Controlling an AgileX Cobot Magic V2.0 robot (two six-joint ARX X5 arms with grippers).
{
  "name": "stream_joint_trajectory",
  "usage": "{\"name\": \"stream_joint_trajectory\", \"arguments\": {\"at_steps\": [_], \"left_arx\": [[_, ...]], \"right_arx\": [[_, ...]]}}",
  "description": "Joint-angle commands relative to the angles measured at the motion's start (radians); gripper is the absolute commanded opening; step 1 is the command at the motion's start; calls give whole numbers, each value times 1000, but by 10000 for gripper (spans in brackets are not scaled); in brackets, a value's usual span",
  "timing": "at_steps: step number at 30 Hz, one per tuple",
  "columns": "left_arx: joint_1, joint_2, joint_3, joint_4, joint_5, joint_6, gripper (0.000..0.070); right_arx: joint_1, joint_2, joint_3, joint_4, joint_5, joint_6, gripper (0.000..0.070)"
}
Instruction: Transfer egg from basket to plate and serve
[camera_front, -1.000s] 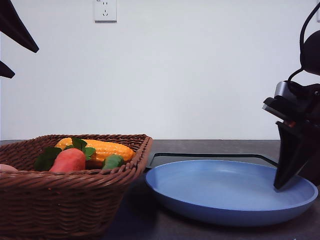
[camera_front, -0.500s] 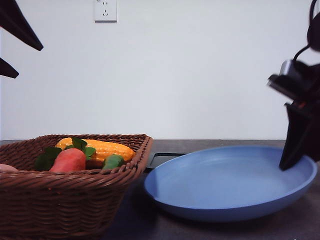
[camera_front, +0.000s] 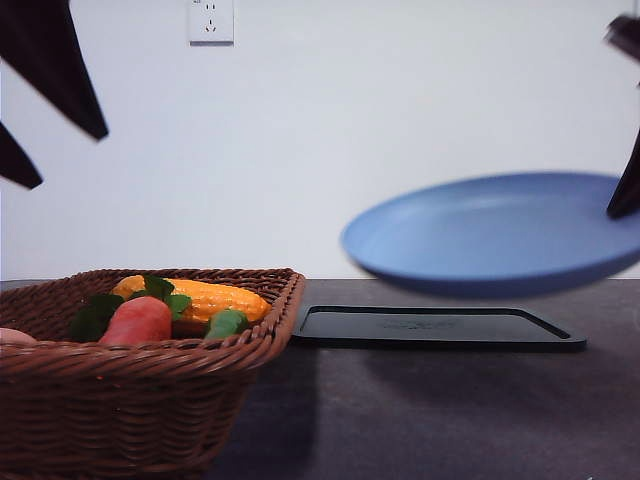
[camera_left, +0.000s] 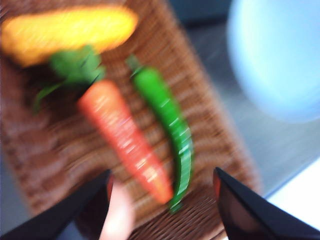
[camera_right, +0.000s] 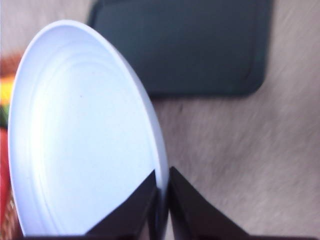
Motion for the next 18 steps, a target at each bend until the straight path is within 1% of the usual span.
{"name": "stream_joint_trajectory", "arguments": {"at_steps": [1, 3, 5, 8, 10, 14, 18], "left_arx": [[-41, 48, 33, -34, -62, 42, 410], [-79, 95, 49, -59, -114, 49, 410], [-109, 136, 56, -72, -146, 52, 410], [-140, 202, 57, -77, -152, 52, 410], [-151, 242, 57, -82, -165, 50, 410], [-172, 310, 57, -100, -228, 49, 410], [-175, 361, 57, -99, -239, 49, 410]], "right_arx": [[-12, -15, 6, 8, -2, 15, 0], [-31, -40, 6, 5, -2, 15, 0], [-47, -59, 6, -1, -3, 15, 0], [-66, -76, 6, -14, -3, 14, 0], [-73, -78, 6, -19, -3, 14, 0], [-76, -77, 6, -27, -3, 13, 0], [-76, -77, 6, -26, -3, 13, 0]]}}
